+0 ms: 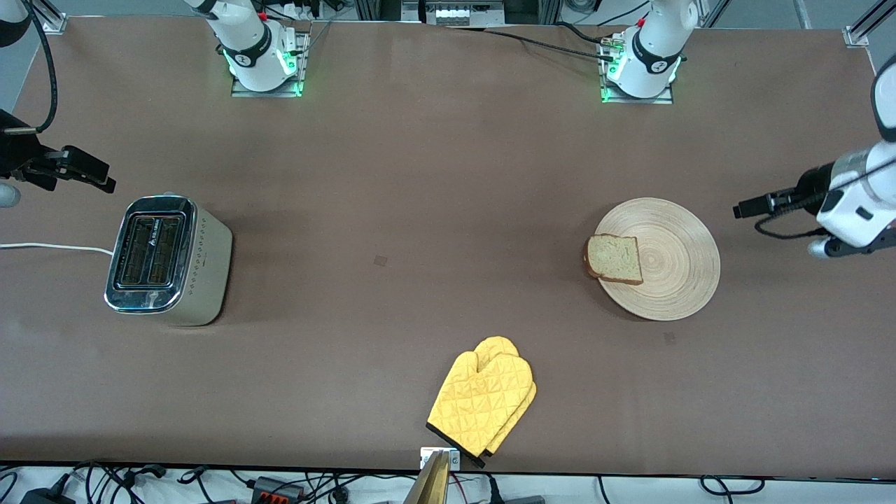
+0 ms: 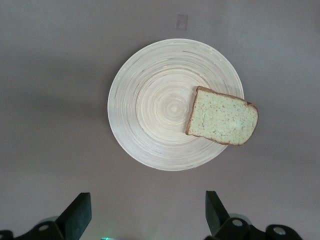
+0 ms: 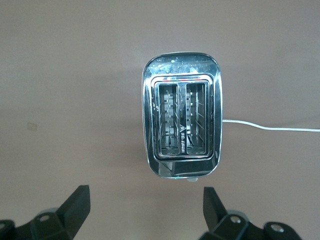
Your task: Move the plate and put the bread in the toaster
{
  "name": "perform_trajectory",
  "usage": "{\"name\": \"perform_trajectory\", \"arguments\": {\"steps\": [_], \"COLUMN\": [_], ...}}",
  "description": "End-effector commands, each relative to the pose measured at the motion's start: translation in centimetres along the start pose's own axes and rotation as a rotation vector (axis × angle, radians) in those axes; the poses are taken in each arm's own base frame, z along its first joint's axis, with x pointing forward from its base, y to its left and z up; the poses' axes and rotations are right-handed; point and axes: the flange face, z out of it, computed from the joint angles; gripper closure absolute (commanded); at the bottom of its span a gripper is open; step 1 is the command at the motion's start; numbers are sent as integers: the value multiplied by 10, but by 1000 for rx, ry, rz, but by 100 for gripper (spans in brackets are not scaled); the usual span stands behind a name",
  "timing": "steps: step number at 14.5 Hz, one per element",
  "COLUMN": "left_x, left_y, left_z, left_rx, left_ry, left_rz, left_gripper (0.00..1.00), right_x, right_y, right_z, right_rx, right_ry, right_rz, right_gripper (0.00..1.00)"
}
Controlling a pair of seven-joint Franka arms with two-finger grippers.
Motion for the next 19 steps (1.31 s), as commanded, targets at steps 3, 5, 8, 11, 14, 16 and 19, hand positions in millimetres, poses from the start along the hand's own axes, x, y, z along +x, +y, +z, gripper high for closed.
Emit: {"name": "perform_trajectory", "arguments": {"steps": [3, 5, 8, 11, 14, 16, 19], "left_x": [50, 57, 61, 58, 50, 48, 51], "left_y": [-65, -109, -145, -167, -161, -160, -168], "left_z": [59, 103, 146, 199, 229, 242, 268], "left_rx": [-143, -271, -362, -461, -479, -490, -534], "left_ry": [-60, -107, -123, -129, -131, -135, -118], "left_rz": [120, 165, 206, 221, 207, 212, 268], "left_gripper": [0, 0, 0, 0, 0, 0, 0], "right_x": [-6, -7, -7, -7, -7, -7, -7], "right_y": [1, 2, 1, 1, 0, 0, 0], "right_z": [-4, -6, -8, -8, -8, -8, -8], "right_rx": [-12, -13, -13, -13, -13, -13, -13], "right_ry": [5, 6, 12, 14, 14, 14, 14], "right_rz": [-17, -17, -17, -17, -20, -20, -20], "right_gripper": [0, 0, 0, 0, 0, 0, 0]}}
